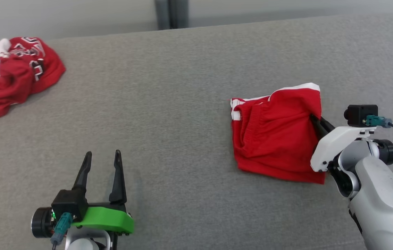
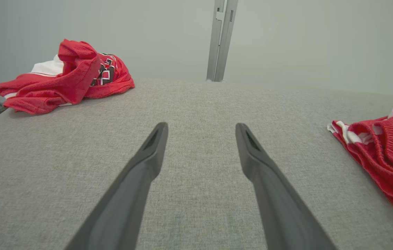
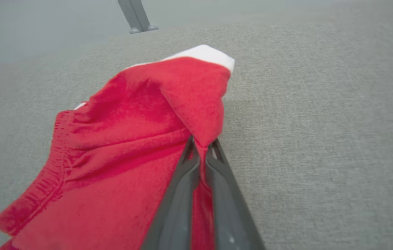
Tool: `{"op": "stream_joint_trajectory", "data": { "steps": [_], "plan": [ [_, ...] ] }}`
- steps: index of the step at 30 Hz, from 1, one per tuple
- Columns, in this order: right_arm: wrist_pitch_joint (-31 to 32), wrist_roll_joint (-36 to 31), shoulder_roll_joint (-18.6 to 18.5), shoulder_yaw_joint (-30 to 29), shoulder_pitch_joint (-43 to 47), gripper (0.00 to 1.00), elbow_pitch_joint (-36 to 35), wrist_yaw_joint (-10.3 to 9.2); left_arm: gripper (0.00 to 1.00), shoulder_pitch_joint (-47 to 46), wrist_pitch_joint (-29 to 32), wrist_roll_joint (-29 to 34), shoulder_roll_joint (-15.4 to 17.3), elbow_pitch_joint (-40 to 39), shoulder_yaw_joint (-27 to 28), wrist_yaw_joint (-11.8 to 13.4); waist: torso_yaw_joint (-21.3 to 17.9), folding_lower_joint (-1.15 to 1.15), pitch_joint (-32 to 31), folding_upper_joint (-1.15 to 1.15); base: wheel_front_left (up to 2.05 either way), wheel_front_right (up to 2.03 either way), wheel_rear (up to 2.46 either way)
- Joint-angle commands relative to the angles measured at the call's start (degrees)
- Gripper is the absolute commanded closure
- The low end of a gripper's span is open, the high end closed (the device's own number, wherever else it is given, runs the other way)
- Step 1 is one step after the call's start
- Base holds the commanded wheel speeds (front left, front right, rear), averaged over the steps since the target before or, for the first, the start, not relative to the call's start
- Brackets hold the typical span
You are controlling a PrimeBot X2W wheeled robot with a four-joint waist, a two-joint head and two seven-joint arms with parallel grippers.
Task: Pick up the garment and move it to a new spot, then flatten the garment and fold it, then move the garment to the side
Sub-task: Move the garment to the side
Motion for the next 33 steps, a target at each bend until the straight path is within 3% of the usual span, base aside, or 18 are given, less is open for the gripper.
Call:
{"op": "stream_joint_trajectory", "data": {
  "steps": [1, 8, 15, 19, 25, 33],
  "plan": [
    [-1.07, -0.34, 0.08, -0.28, -1.22, 1.0, 0.51, -0.08, 0.0, -1.48, -0.17, 0.63, 0.84, -0.13, -0.15, -0.2, -10.76, 0.0, 4.71, 0.0, 0.0, 0.0, 0.0],
    [-5.81, -0.29, 2.42, -0.91, -3.47, 1.0, 3.58, -0.08, 0.0, -3.98, 1.61, 2.22, 2.95, -1.09, -1.41, -0.68, -21.12, 0.0, 7.59, 0.0, 0.0, 0.0, 0.0],
    [-10.17, -0.68, 4.5, -0.03, -5.77, 1.0, 7.47, -0.08, 0.0, -4.38, 3.5, 2.98, 3.78, -2.59, -2.64, -0.7, -24.86, 0.0, 7.88, 0.0, 0.0, 0.0, 0.0],
    [-12.52, -1.68, 5.02, 0.42, -8.47, 1.0, 9.87, -0.08, 0.0, -4.13, 4.23, 3.09, 4.23, -3.4, -2.87, -0.57, -23.99, 0.0, 8.04, 0.0, 0.0, 0.0, 0.0],
    [-14.34, -4.87, 2.68, 0.58, -15.76, 1.0, 14.42, -0.08, 0.0, -4.41, 4.83, 3.11, 4.86, -5.03, -2.64, 0.0, -20.01, 0.0, 9.56, 0.0, 0.0, 0.0, 0.0],
    [-15.62, -9.94, -4.0, -1.23, -28.0, 1.0, 22.42, -0.08, 0.0, -5.82, 5.53, 3.62, 5.77, -7.99, -2.82, 0.42, -13.0, 0.0, 13.97, 0.0, 0.0, 0.0, 0.0]
  ]
}}
